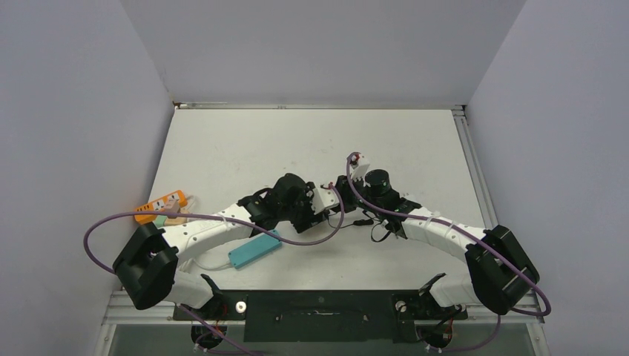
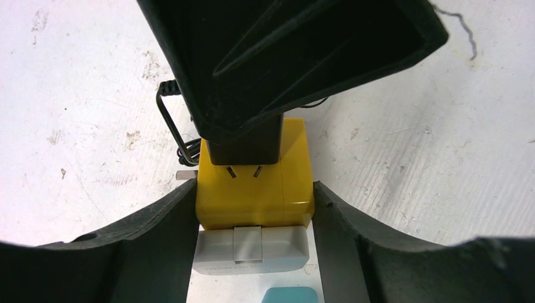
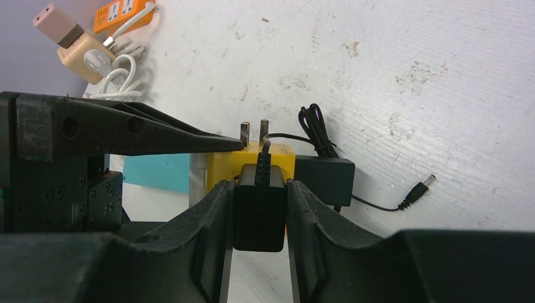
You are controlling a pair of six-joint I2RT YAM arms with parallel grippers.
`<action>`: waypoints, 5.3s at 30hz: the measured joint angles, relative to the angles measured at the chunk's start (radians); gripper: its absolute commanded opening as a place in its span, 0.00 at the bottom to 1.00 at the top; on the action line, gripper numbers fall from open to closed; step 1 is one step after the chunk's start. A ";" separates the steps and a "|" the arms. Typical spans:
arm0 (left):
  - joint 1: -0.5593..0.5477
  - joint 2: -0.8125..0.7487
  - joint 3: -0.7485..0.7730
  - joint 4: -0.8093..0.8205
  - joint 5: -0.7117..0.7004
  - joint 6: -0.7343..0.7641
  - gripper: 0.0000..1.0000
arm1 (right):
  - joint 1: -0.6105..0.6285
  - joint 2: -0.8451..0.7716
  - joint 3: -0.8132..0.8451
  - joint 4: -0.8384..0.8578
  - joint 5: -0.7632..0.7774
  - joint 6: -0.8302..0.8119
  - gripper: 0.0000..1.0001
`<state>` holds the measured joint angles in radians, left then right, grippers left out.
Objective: Pull the plug off the socket
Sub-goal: Remove the plug from the socket.
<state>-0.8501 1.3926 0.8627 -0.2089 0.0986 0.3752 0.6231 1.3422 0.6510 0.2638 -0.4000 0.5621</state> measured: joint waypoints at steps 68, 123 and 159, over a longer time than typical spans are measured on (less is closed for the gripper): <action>-0.033 0.058 0.041 -0.014 -0.044 0.007 0.00 | 0.071 -0.072 -0.019 -0.056 0.180 -0.011 0.05; -0.045 0.057 0.055 0.019 -0.053 0.010 0.00 | 0.065 -0.142 0.015 -0.167 0.240 -0.034 0.05; -0.070 0.027 0.053 0.090 -0.064 0.029 0.00 | -0.087 -0.196 0.052 -0.271 0.047 -0.026 0.05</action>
<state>-0.9199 1.4200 0.9161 -0.1192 0.0345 0.4046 0.5362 1.1461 0.7033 -0.0074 -0.3527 0.5358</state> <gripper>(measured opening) 0.559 0.311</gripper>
